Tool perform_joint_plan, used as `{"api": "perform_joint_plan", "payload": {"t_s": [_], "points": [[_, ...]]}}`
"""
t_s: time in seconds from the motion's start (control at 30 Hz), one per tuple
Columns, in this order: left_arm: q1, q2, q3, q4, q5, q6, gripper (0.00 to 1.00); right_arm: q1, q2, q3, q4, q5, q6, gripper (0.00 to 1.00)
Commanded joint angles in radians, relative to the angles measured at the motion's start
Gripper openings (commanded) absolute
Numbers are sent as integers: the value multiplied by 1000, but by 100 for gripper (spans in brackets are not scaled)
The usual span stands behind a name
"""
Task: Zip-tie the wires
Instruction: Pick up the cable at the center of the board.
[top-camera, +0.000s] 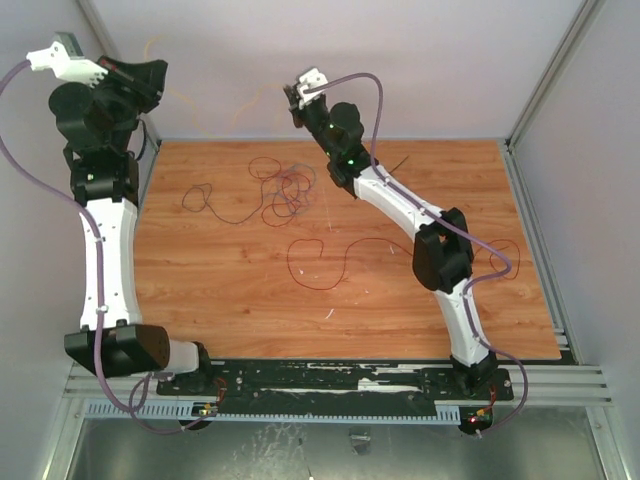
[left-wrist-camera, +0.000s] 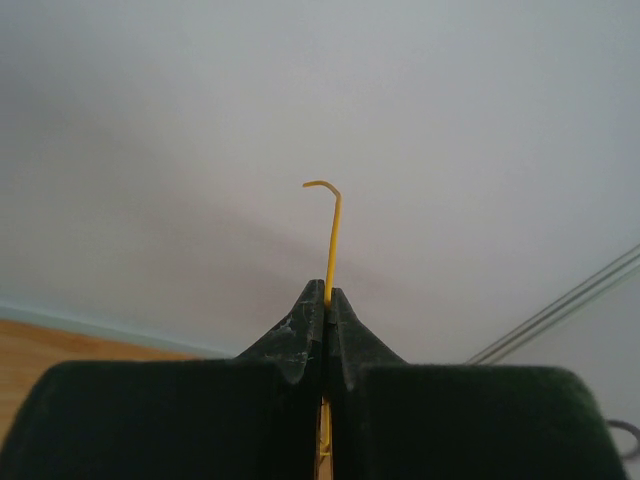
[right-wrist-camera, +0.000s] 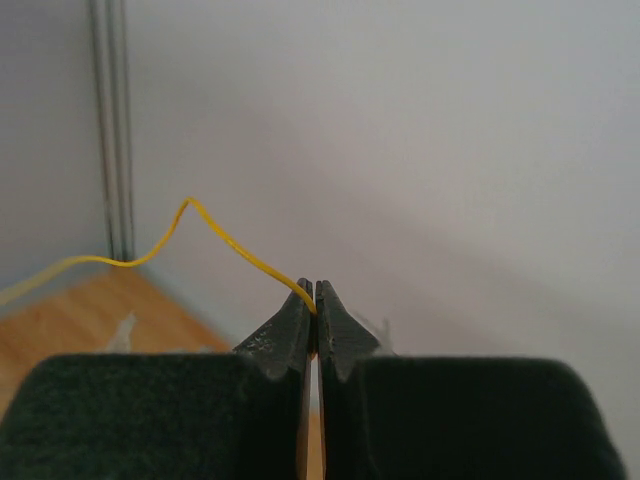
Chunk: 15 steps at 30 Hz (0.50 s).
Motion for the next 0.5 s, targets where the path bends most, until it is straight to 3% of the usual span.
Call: {"api": "perform_joint_plan", "payload": {"t_s": [0.0,0.23,0.47], "points": [[12,-100,-122,99,-1,-37,0,-17,-199,-172,-181,88,-88,0],[-14,-199,-383,182,37,-133,0,-21,-528,-510,-540,236,-125,0],[-173,-311,-637,206,-24,-124,0,-66,-880,-856,-834,352,8,0]]}}
